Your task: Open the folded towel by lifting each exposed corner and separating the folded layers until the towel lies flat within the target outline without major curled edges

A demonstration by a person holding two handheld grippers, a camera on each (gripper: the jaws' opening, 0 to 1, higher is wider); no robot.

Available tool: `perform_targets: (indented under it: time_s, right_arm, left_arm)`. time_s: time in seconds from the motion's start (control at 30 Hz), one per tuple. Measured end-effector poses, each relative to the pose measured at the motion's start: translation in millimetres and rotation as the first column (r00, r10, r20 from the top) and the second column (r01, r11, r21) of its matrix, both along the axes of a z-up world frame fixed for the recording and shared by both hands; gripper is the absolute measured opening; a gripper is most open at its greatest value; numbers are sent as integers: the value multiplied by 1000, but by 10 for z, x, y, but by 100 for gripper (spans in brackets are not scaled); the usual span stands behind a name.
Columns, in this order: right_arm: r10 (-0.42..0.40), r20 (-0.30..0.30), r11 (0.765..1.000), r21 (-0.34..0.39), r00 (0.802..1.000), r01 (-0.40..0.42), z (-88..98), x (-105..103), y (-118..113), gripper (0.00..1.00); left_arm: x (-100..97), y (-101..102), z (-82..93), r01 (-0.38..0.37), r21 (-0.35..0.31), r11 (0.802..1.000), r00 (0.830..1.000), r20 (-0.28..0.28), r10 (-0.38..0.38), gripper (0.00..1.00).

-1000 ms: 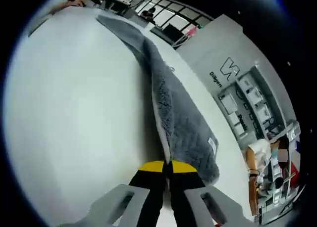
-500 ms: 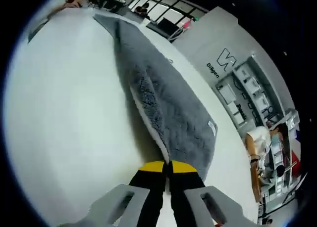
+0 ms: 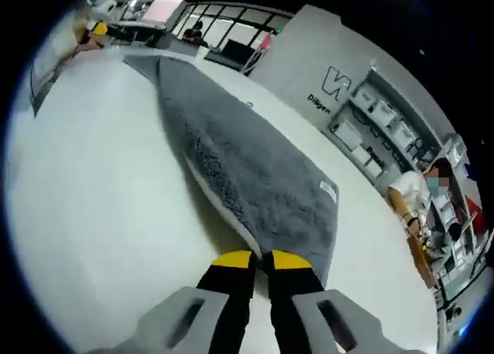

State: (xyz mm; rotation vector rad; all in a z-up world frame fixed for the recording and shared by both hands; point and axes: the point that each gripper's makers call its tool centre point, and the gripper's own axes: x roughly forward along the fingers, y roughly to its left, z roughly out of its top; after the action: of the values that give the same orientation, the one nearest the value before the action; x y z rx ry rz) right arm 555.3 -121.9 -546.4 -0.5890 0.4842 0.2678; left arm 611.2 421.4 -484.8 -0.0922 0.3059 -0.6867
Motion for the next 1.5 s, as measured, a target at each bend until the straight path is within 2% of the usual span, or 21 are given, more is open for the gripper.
perform_targets:
  time_s: [0.1, 0.2, 0.27, 0.3, 0.4, 0.53, 0.6, 0.67, 0.73, 0.87, 0.9, 1.03, 1.2, 1.3, 1.33, 1.37, 1.5]
  right_arm:
    - [-57, 37, 991, 121, 998, 52, 145, -90, -5, 3]
    - [-94, 108, 979, 192, 990, 72, 372, -176, 24, 8]
    - [-130, 153, 973, 208, 980, 97, 489, -206, 6, 11]
    - [-174, 216, 961, 248, 961, 118, 638, -234, 1, 12]
    - [-242, 286, 925, 357, 927, 132, 819, -292, 70, 15]
    - [-240, 341, 917, 386, 909, 97, 928, -340, 266, 13]
    - [-231, 358, 914, 400, 905, 75, 976, -322, 364, 18]
    - [-242, 403, 893, 447, 883, 41, 1092, -277, 442, 23]
    - [-219, 416, 881, 474, 883, -4, 1163, -235, 541, 27]
    - [-198, 406, 887, 461, 892, -13, 1180, -147, 635, 43]
    - [-181, 389, 897, 441, 903, -10, 1141, -112, 675, 47]
    - [-159, 353, 906, 422, 922, -5, 1020, -74, 734, 62]
    - [-199, 305, 890, 455, 931, 41, 873, -103, 671, 83]
    - [-229, 284, 883, 463, 931, 76, 817, -138, 608, 84]
    - [-222, 260, 892, 444, 940, 88, 773, -161, 595, 84]
    - [-229, 252, 899, 426, 940, 104, 759, -176, 557, 83]
    - [-257, 266, 904, 407, 929, 134, 817, -204, 484, 81]
  left_arm:
    - [5, 13, -2, -2, 0, 1000, 1000, -1, 2, 99]
    - [19, 22, -27, -6, 5, 1000, 1000, -4, 6, 99]
    - [31, 22, -42, -7, 7, 1000, 1000, -7, 7, 99]
    - [42, 19, -65, -8, 10, 1000, 1000, -12, 8, 99]
    - [48, -1, -97, -9, 13, 1000, 1000, -19, 9, 99]
    - [40, -11, -135, -20, 17, 1000, 999, -29, 20, 99]
    - [38, -2, -157, -31, 12, 999, 999, -35, 32, 99]
    - [43, 15, -177, -42, 18, 999, 998, -43, 43, 99]
    - [49, 28, -182, -49, 25, 998, 998, -45, 51, 99]
    - [51, 61, -169, -70, 38, 997, 996, -49, 72, 99]
    - [56, 83, -167, -79, 41, 996, 995, -52, 82, 99]
    - [101, 189, -179, -124, 58, 991, 990, -57, 128, 99]
    - [170, 270, -226, -158, 72, 985, 984, -68, 163, 99]
    - [228, 309, -262, -172, 85, 981, 981, -76, 179, 99]
    - [246, 316, -277, -175, 86, 981, 980, -80, 181, 99]
    - [263, 325, -290, -179, 84, 980, 979, -84, 186, 99]
    - [335, 328, -366, -193, 77, 978, 975, -100, 200, 99]
